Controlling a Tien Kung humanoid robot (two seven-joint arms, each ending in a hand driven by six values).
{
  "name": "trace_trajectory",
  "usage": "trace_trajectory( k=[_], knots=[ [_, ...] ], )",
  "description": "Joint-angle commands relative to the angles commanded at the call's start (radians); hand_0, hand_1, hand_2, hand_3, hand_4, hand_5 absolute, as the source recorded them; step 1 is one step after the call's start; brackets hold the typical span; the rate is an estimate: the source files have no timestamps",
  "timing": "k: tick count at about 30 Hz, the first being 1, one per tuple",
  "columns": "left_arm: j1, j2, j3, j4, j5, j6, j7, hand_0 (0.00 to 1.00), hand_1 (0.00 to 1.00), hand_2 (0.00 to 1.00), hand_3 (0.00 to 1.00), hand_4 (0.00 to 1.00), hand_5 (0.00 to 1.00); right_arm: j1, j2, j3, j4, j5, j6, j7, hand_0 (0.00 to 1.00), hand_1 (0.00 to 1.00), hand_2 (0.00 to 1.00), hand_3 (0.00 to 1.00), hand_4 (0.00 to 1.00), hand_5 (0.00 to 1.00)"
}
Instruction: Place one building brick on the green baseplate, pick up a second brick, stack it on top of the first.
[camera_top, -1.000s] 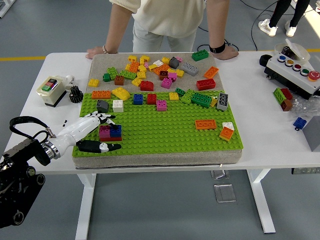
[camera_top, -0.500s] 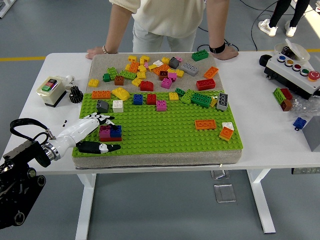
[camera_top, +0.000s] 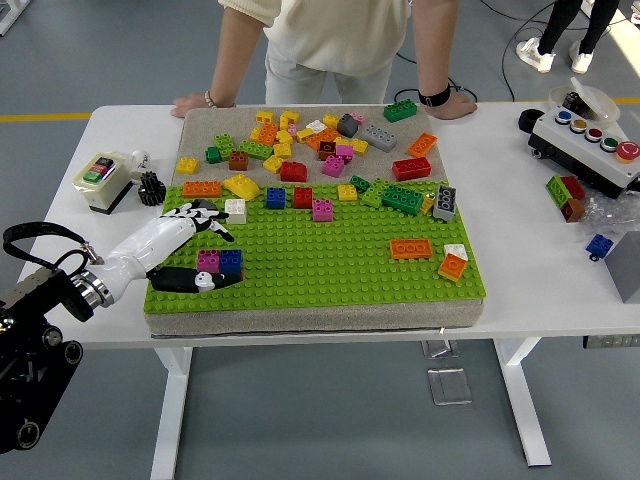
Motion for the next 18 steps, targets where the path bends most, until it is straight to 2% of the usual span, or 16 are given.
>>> trace_trajectory(
  k=[8, 13, 18],
  knots=[
    [0.002, 0.0, 0.009, 0.007, 0.0, 0.004, 0.0, 0.998, 0.925, 0.896, 0.636, 0.998, 0.773, 0.0, 0.0, -0.002, 0.0, -0.001, 0.001, -0.003, 0.74, 0.657, 0.711, 0.6, 0.921, 0.512],
    [0.006, -0.009, 0.028, 0.049, 0.0, 0.008, 0.004, 0.998, 0.925, 0.896, 0.636, 0.998, 0.773, 0.0, 0.0, 0.002, 0.0, 0.0, 0.001, -0.003, 0.74, 0.657, 0.711, 0.6, 0.921, 0.512],
    [0.001, -0.012, 0.031, 0.064, 0.0, 0.001, 0.006, 0.998, 0.926, 0.903, 0.634, 0.998, 0.76, 0.001, 0.0, 0.004, 0.0, 0.001, 0.001, -0.005, 0.739, 0.659, 0.711, 0.6, 0.921, 0.51]
  ],
)
